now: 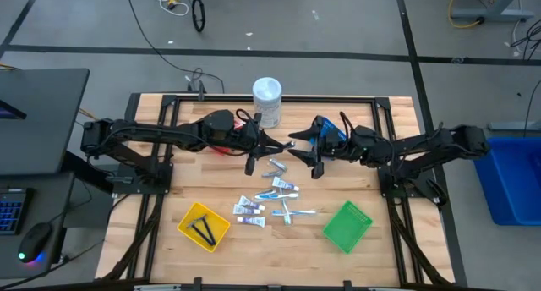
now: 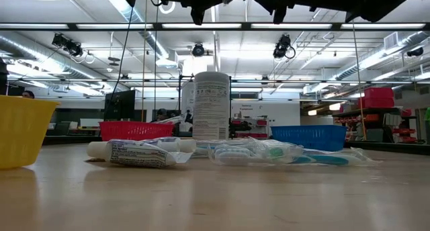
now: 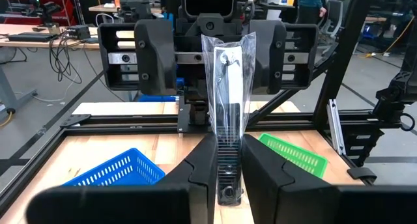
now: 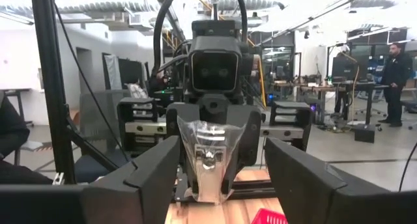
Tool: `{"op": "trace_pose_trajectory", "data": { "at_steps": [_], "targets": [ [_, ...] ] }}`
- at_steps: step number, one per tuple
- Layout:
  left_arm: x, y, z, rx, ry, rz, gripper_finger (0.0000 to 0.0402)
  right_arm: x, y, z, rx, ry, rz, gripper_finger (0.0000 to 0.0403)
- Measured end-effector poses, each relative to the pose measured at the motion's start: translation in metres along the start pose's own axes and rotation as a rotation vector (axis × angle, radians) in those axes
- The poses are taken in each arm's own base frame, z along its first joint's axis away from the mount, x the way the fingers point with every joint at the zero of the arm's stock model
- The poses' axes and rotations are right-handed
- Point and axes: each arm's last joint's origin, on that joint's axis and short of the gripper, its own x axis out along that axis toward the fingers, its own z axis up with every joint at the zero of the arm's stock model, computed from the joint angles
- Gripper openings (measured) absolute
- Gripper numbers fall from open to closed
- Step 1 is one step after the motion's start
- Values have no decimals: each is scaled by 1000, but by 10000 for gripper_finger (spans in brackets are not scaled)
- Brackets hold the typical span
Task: Pick & Place Travel size toiletries
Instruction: Put the silver nail clipper into the blue basket
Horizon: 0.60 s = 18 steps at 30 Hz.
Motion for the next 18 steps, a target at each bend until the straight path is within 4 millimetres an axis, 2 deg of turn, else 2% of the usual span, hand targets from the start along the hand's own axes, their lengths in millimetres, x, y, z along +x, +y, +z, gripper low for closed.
{"op": "trace_pose_trajectory", "data": {
  "at_steps": [11, 18],
  "targets": [
    [0, 0, 0, -5, 0, 0, 62, 0, 1, 0, 0, 3, 26, 147],
    [0, 0, 0, -6, 0, 0, 59, 0, 1, 0, 0, 2, 26, 111]
  ]
}}
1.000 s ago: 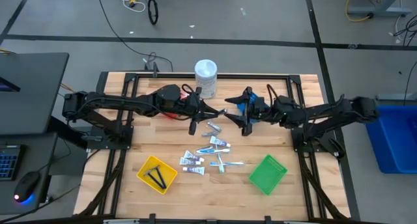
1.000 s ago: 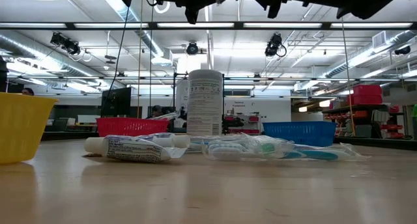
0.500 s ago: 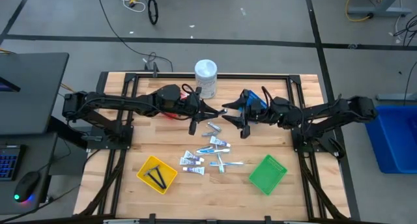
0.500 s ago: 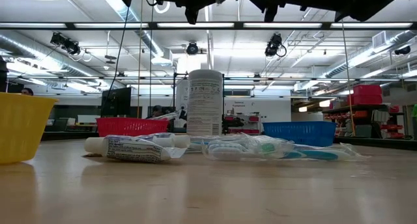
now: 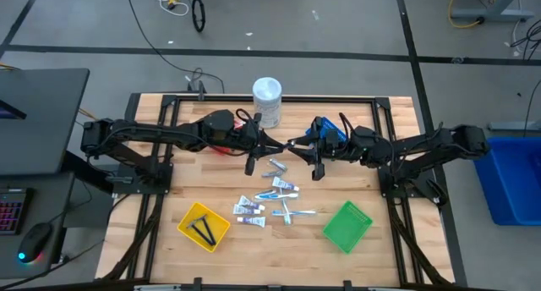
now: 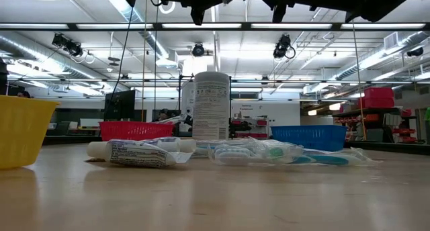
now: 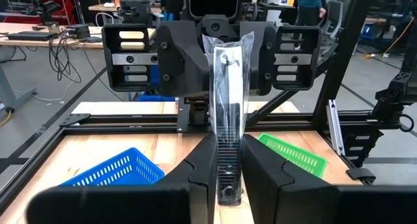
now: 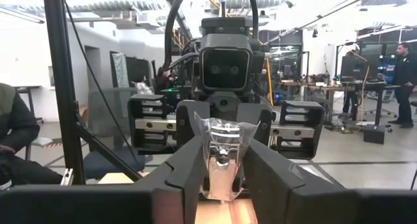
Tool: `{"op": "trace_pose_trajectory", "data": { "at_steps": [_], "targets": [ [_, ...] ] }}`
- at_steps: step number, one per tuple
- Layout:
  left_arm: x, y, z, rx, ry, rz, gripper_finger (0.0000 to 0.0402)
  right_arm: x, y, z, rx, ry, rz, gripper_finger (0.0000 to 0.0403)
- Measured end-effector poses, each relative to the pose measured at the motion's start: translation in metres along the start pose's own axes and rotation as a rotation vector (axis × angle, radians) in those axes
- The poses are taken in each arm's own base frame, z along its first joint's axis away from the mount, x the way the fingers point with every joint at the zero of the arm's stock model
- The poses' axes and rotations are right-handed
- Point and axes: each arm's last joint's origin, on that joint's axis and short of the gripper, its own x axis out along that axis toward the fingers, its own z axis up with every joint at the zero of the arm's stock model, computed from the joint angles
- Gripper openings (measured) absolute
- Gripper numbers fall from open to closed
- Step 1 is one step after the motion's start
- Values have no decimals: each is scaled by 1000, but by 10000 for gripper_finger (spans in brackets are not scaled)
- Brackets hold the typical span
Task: Pick & Place Travel size toiletries
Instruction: Put the silver nail clipper into the blue basket
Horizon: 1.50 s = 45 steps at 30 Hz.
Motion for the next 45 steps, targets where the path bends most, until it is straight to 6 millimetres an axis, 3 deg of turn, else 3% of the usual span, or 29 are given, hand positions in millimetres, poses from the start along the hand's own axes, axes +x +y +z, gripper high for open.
{"op": "trace_pose_trajectory", "data": {
  "at_steps": [9, 19, 35, 45],
  "targets": [
    [0, 0, 0, 2, 0, 2, 64, 0, 0, 0, -5, 0, 0, 78],
    [0, 0, 0, 11, 0, -1, 69, 0, 1, 0, -7, 0, 19, 75],
    [0, 1, -1, 11, 8, 25, 147, 0, 1, 0, -4, 2, 25, 75],
    [-10, -1, 5, 23, 27, 25, 161, 0, 0, 0, -5, 2, 23, 75]
  ]
}}
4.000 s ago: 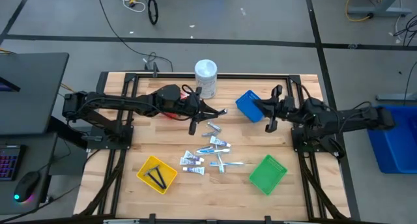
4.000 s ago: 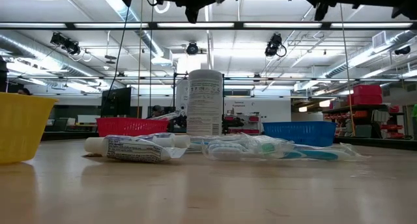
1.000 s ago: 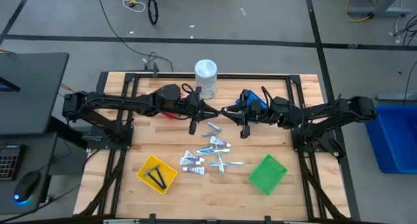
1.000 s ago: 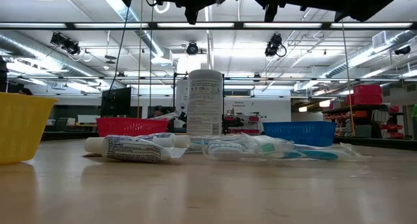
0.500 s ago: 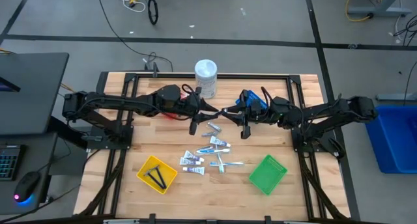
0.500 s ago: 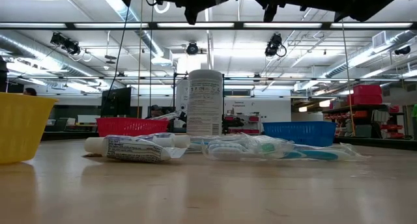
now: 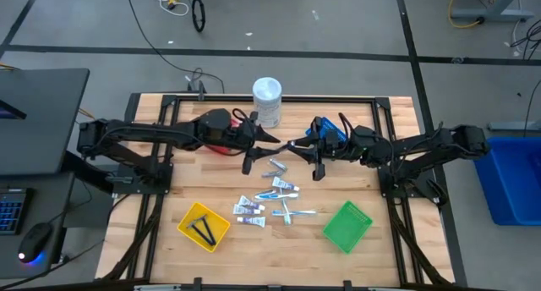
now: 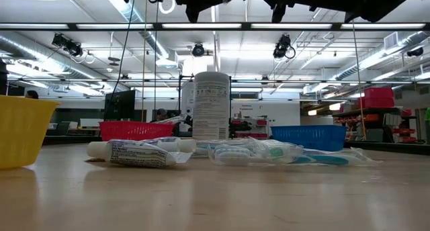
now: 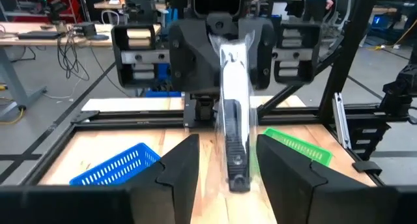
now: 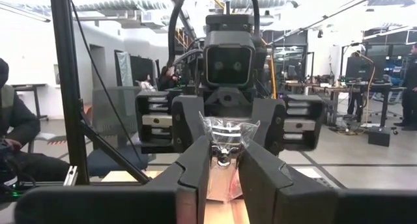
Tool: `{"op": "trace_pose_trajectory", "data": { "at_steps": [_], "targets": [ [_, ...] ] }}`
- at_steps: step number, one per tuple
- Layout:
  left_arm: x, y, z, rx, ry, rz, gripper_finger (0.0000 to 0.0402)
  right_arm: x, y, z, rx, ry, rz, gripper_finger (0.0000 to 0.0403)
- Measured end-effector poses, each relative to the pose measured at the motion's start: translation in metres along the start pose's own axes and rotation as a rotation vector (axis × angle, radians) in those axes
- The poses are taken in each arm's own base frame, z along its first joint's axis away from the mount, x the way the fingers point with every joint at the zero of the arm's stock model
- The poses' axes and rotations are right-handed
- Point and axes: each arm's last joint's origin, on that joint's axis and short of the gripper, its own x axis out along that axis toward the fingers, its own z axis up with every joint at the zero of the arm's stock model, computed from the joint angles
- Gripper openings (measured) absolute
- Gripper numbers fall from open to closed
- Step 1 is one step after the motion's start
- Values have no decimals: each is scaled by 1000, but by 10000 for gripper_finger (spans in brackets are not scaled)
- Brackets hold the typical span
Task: Pick & Place Travel size toiletries
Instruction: Put the silver nail clipper into the blue basket
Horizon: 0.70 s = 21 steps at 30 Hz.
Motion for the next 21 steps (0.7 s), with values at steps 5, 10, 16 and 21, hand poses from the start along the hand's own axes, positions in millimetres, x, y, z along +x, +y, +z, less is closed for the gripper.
{"op": "trace_pose_trajectory", "data": {
  "at_steps": [5, 10, 16, 21],
  "targets": [
    [-10, 0, 4, -3, 18, 5, 154, 0, 0, -1, 0, 13, -11, 75],
    [-12, 0, 6, -4, 18, 3, 140, 0, -1, -2, -23, 21, -19, 74],
    [-12, 0, 5, 1, 22, -23, 99, -1, -2, -9, -57, 95, -58, 70],
    [-17, -1, 9, 31, 9, -22, 62, -2, -3, -9, -26, 120, -99, 69]
  ]
}}
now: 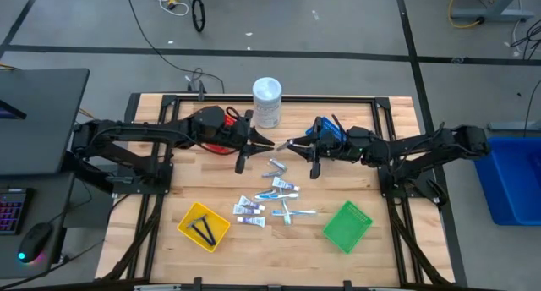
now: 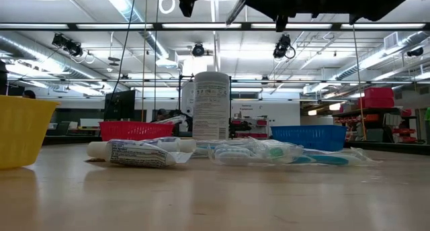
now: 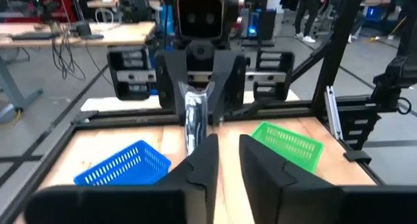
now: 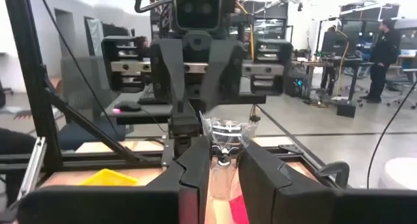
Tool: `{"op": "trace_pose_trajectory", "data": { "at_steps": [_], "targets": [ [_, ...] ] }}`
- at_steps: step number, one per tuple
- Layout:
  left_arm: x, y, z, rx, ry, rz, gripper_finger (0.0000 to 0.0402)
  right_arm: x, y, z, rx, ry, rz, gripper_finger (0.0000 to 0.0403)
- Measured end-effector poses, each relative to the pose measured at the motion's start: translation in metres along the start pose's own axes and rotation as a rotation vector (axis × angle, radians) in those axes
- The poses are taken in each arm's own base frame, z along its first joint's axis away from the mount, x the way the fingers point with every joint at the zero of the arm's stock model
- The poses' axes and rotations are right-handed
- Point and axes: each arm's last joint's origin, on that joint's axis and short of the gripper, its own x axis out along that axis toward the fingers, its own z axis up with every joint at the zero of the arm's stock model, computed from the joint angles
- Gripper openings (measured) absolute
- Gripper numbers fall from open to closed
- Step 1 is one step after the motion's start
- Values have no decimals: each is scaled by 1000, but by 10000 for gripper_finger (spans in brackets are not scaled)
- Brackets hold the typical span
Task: Pick & Place Travel size toiletries
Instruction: Put the silver nail clipper into the blue basket
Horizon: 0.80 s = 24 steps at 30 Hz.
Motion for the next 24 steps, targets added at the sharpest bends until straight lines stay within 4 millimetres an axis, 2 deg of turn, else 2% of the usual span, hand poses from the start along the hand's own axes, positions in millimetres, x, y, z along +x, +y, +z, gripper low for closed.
{"op": "trace_pose_trajectory", "data": {
  "at_steps": [10, 24],
  "targets": [
    [-21, 1, 11, 5, -9, 22, 6, -15, -11, 5, -19, 107, -40, 69],
    [-31, 6, 17, 5, -33, 48, 8, -34, -44, -5, 12, 324, -204, 66]
  ]
}}
